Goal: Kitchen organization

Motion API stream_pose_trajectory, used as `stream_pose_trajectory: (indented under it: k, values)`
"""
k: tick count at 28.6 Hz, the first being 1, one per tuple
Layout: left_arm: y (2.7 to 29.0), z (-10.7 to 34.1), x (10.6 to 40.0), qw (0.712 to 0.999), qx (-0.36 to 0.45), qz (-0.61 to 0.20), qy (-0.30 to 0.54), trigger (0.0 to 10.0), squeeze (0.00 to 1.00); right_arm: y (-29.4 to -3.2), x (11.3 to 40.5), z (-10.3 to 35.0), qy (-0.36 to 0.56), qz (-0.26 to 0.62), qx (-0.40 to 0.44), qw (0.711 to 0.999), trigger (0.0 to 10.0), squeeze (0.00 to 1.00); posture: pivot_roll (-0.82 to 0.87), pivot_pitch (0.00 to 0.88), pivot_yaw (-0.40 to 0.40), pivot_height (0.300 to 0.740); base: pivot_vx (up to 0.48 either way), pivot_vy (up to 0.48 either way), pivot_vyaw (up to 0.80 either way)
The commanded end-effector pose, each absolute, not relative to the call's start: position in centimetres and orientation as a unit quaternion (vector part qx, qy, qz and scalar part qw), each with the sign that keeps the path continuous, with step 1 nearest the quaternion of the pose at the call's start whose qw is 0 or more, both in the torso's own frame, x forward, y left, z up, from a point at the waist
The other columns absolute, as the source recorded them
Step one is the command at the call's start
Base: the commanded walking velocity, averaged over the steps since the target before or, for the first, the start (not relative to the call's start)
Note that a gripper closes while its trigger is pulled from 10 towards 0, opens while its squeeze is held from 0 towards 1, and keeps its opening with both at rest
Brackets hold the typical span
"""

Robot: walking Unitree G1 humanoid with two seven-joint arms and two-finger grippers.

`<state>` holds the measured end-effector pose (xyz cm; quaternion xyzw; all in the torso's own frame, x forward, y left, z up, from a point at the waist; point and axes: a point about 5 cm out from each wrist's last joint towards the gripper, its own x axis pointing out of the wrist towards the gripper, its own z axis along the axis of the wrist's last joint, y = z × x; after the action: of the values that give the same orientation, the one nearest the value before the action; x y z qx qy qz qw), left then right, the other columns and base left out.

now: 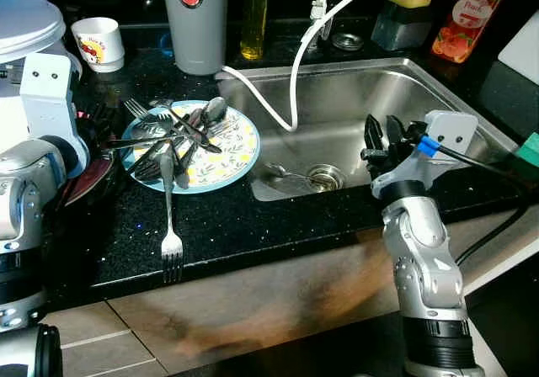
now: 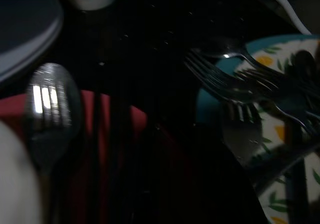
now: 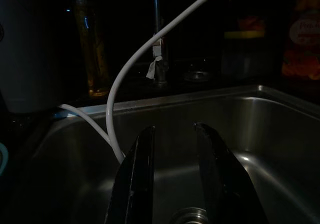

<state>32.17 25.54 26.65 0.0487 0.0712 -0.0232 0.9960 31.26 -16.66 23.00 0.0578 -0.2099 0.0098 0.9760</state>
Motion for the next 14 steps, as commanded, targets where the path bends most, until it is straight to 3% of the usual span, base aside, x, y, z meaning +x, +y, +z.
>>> stream_pose_trajectory:
  k: [1,5,8,12,14]
  values:
    - [24.8,26.8,32.0,0.991,0.117,-0.030,0.060,10.0,0.00,-16.8,31.1,22.7,-0.204,0.006,0.063,0.977,10.0,0.00,0.08,0.129,-0.023,0.740,0.000,0.000,0.00]
    - [23.8,26.7,32.2,0.978,0.198,-0.029,0.054,10.0,0.00,-16.9,31.1,22.7,-0.204,0.006,0.063,0.977,10.0,0.00,0.08,0.126,-0.026,0.740,0.000,0.000,0.00]
    - [23.0,26.8,32.4,0.981,0.181,-0.047,0.053,10.0,0.00,-16.9,31.2,22.7,-0.204,0.006,0.063,0.977,10.0,0.00,0.08,0.123,-0.030,0.740,0.000,0.000,0.00]
    - [17.1,26.7,32.7,0.977,0.088,-0.190,0.039,10.0,0.00,-16.5,31.3,22.8,-0.206,0.010,0.064,0.976,10.0,0.00,0.08,0.118,-0.027,0.740,0.000,0.000,0.00]
    - [16.2,26.8,32.8,0.972,0.093,-0.215,0.031,10.0,0.00,-16.5,31.3,22.8,-0.208,0.009,0.064,0.976,10.0,0.00,0.06,0.110,-0.025,0.740,0.000,0.000,0.00]
